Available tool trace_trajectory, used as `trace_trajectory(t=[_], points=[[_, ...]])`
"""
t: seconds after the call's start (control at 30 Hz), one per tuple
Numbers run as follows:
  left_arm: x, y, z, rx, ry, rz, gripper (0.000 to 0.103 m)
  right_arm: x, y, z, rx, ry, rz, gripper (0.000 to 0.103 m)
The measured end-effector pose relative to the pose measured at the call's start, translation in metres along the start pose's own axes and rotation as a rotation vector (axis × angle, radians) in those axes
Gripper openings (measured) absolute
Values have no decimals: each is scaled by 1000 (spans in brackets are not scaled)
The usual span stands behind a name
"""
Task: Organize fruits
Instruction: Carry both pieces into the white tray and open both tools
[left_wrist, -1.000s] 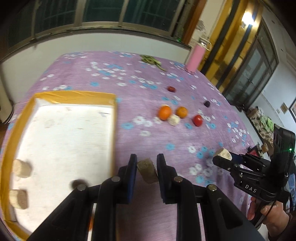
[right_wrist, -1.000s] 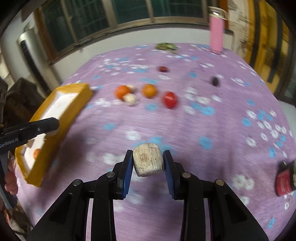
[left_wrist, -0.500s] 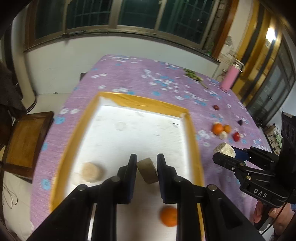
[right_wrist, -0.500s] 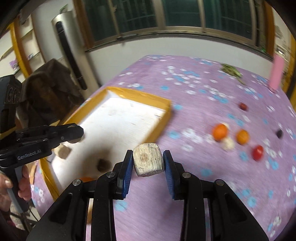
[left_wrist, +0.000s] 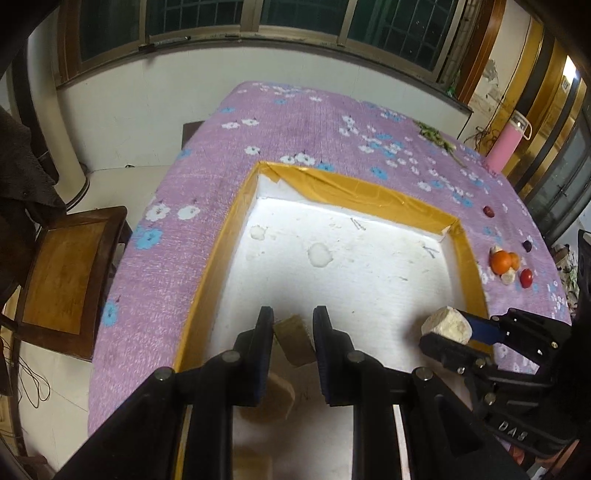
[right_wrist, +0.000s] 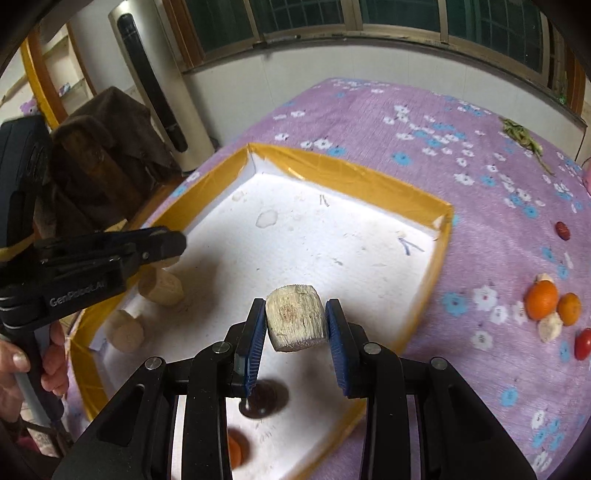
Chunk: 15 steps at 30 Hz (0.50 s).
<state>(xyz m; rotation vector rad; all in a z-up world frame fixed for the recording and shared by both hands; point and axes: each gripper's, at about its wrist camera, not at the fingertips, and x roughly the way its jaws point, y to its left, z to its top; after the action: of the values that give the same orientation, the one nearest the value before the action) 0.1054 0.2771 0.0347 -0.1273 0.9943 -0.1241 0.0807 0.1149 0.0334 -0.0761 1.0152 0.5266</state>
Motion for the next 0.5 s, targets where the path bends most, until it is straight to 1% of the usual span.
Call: trace_trajectory(t=[0.4,0.5], points=[[31,1,11,24,58,5,24,20,13,2,-58,28,-49,31],[32,1,10,25,56,1,25,22,14,2,-72,31,-56,31]])
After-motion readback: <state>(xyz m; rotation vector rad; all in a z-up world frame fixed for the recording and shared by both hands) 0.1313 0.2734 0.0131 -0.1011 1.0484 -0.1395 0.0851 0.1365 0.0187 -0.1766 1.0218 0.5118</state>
